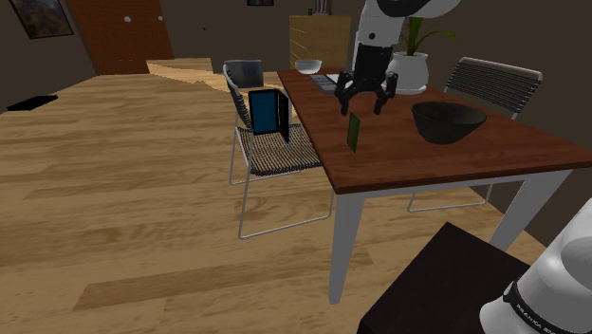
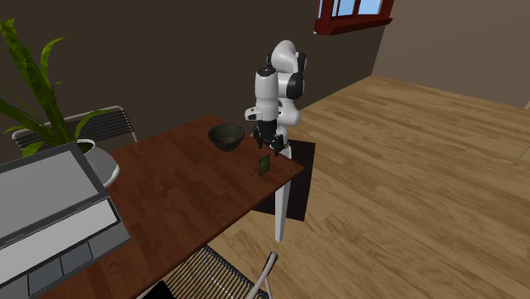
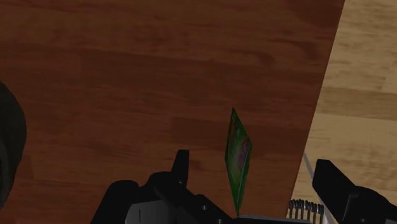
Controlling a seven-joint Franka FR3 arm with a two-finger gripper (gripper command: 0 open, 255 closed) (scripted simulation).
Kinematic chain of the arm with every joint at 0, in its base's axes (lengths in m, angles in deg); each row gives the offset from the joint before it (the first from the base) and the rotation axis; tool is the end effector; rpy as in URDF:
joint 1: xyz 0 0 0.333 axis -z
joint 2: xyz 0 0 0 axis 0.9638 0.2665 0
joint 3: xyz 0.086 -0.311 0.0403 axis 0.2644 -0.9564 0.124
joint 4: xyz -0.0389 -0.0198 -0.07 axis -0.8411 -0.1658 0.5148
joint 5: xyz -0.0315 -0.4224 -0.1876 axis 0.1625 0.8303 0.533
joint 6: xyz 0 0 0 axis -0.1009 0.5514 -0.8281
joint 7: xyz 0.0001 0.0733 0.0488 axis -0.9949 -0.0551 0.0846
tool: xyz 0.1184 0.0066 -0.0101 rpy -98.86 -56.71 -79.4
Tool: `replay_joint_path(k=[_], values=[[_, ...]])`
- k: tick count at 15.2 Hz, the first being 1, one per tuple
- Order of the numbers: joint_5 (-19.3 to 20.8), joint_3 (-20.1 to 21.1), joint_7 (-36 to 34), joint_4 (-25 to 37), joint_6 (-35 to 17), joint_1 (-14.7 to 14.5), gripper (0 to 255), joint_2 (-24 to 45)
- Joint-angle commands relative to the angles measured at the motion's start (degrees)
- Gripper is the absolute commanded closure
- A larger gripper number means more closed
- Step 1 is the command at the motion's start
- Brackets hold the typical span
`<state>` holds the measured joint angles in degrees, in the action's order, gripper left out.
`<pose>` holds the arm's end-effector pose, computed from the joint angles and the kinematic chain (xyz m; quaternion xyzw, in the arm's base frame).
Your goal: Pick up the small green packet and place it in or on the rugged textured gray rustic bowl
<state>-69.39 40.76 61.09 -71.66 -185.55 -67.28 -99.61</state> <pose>0.5431 0.0357 0.5404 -0.9712 0.2362 -0.0205 0.0253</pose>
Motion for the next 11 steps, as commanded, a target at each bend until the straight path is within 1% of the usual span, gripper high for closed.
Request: replay_joint_path(k=[1,9,10,11], values=[[-0.02,0.11,0.00,-1.75,-2.05,-0.04,0,0.27],[-0.02,0.11,0.00,-1.74,-2.04,-0.04,0,0.27],[-0.02,0.11,0.00,-1.74,-2.04,-0.04,255,0.27],[-0.02,0.11,0.00,-1.74,-2.04,-0.04,255,0.27]])
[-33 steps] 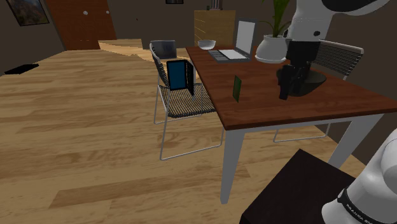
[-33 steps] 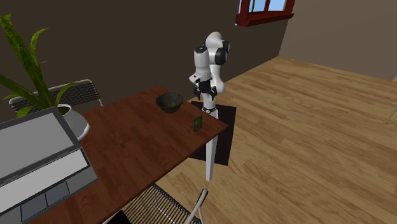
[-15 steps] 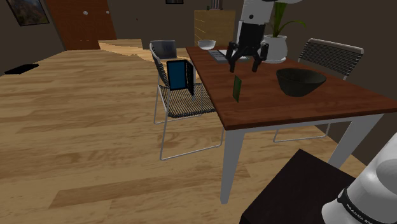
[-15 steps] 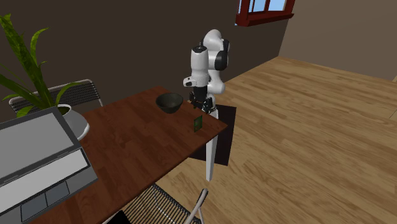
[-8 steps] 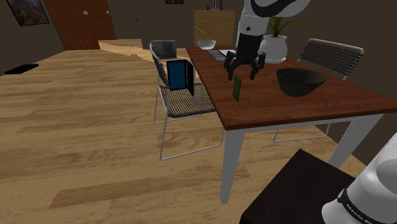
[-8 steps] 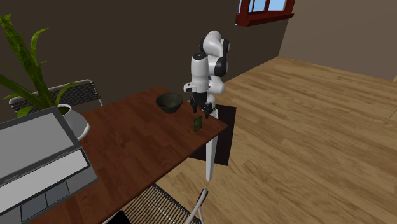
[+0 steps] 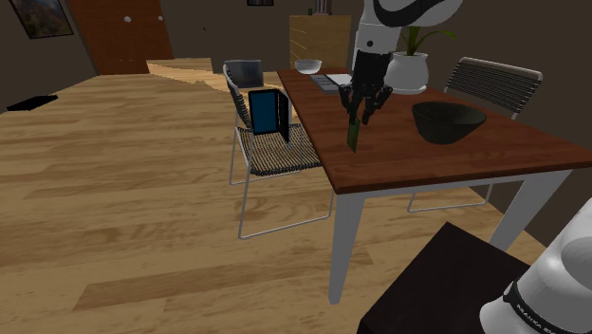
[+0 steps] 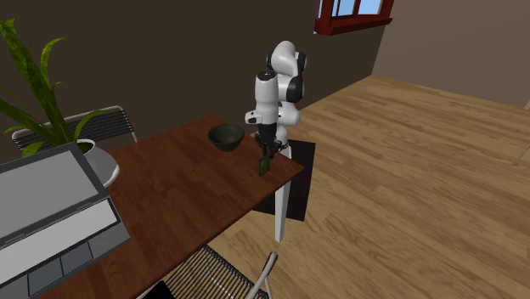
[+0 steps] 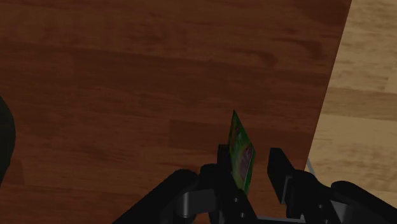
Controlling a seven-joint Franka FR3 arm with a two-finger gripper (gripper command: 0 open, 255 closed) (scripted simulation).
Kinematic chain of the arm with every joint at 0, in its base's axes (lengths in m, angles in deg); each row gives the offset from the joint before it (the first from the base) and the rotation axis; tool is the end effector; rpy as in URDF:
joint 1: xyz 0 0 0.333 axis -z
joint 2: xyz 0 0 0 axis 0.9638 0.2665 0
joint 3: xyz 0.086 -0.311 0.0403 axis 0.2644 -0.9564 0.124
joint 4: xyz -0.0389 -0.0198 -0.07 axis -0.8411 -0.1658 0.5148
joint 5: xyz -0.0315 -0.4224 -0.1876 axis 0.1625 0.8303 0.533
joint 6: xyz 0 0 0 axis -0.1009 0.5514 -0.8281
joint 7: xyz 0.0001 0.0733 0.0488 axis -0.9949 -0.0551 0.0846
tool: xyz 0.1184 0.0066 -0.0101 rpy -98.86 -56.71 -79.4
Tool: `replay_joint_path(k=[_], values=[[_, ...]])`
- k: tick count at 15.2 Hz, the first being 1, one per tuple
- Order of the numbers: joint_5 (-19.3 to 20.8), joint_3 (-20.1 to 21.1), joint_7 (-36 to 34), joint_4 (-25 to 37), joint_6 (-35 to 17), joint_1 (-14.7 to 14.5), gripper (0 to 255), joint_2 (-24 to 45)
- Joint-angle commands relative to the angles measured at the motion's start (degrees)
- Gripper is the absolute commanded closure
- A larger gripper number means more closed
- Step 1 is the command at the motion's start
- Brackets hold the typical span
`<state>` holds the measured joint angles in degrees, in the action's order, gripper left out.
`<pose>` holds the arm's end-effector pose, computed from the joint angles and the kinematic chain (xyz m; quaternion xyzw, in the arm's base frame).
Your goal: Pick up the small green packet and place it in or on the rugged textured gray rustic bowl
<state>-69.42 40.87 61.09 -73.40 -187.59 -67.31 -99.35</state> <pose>0.5439 0.0360 0.5243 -0.9711 0.2365 -0.0208 0.0254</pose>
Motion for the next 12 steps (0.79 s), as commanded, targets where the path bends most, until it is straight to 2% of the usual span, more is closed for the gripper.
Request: replay_joint_path(k=[1,8,12], values=[[0.00,0.00,0.00,0.00,0.00,0.00,255,0.00],[0.00,0.00,0.00,-0.01,-0.01,0.00,255,0.00],[0.09,-0.10,-0.13,3.05,3.07,0.06,255,-0.02]])
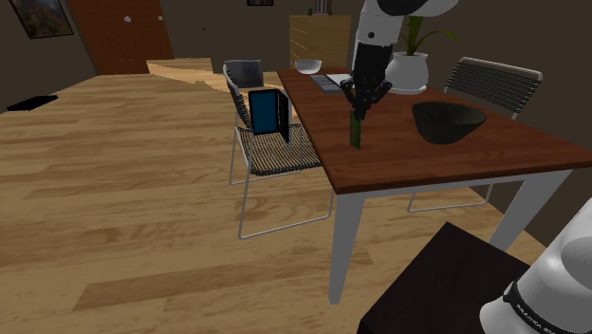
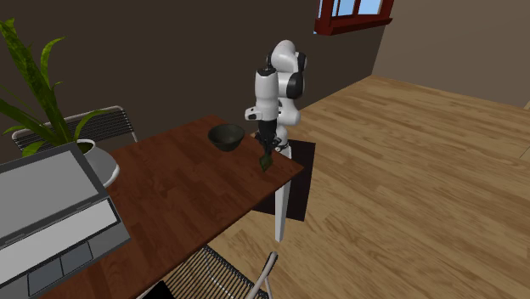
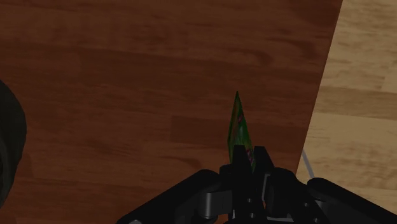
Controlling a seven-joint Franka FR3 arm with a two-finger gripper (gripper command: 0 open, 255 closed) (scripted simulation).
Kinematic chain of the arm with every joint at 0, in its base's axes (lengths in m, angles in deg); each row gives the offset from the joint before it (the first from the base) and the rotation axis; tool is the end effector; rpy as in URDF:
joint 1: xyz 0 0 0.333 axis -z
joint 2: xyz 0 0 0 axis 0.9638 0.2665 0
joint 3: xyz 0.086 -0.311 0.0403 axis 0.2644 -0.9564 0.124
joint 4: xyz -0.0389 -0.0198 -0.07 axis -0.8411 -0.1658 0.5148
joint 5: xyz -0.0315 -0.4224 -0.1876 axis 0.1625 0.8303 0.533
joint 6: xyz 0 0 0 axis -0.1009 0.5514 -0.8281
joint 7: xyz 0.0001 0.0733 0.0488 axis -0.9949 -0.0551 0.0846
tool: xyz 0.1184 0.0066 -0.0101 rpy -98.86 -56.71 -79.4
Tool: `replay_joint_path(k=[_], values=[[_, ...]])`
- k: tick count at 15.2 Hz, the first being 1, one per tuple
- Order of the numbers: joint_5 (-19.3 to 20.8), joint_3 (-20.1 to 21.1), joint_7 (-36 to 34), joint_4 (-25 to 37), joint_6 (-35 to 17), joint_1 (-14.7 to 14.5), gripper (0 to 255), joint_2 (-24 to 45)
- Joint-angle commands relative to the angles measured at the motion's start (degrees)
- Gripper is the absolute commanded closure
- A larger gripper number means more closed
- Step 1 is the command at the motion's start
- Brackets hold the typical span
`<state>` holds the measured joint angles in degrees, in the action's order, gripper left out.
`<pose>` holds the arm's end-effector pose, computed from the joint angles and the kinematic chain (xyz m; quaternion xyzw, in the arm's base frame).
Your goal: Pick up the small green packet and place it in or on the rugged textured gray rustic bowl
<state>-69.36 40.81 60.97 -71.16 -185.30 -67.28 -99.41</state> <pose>0.5444 0.0363 0.5429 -0.9711 0.2364 -0.0209 0.0254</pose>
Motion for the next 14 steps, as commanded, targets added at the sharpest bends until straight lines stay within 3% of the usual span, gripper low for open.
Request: replay_joint_path(k=[1,14], values=[[0.06,-0.06,-0.05,1.61,1.55,0.04,255,0.07],[0.46,-0.26,-0.61,13.17,11.61,0.22,255,1.58]])
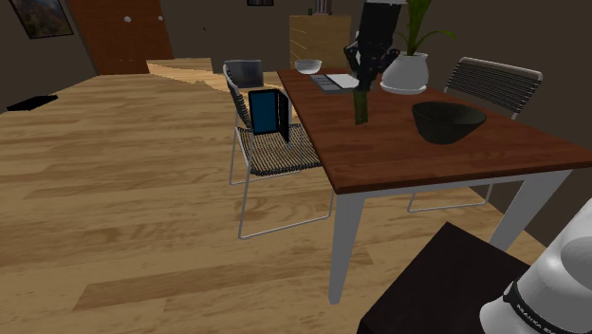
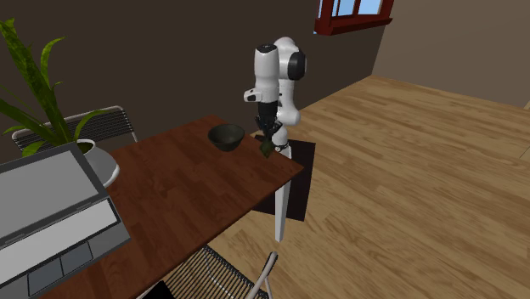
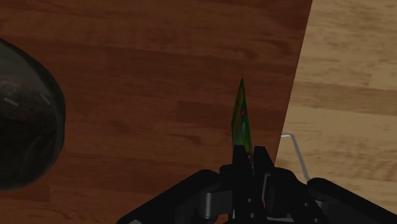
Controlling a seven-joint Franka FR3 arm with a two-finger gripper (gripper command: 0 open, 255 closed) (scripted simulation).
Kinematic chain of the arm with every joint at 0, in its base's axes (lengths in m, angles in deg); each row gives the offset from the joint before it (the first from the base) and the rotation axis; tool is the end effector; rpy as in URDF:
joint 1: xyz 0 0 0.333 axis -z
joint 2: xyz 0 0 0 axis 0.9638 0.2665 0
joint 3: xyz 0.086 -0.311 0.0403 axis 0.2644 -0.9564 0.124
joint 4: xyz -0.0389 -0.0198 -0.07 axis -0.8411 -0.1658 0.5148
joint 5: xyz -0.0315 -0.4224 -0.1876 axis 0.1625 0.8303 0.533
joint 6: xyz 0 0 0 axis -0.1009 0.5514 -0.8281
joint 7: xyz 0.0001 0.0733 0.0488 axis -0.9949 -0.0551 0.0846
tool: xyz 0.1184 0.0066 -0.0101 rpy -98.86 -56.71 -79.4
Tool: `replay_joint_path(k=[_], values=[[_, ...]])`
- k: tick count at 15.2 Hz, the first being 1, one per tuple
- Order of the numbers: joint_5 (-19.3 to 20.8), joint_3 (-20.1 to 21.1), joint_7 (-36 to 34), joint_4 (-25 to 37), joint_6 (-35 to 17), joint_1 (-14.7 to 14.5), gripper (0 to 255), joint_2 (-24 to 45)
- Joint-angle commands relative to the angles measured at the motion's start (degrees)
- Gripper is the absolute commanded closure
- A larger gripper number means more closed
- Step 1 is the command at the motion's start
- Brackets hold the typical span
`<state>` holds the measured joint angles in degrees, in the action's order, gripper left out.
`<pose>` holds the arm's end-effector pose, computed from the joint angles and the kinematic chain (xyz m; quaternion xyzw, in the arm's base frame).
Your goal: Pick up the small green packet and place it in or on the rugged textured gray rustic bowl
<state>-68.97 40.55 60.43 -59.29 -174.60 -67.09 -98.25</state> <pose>0.5451 0.0364 0.6296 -0.9711 0.2364 -0.0210 0.0253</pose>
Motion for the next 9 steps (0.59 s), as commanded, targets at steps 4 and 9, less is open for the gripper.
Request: replay_joint_path(k=[4,9], values=[[0.22,-0.01,-0.30,5.37,4.07,0.07,255,1.33],[0.43,0.02,-0.62,10.89,8.12,0.11,255,2.81]])
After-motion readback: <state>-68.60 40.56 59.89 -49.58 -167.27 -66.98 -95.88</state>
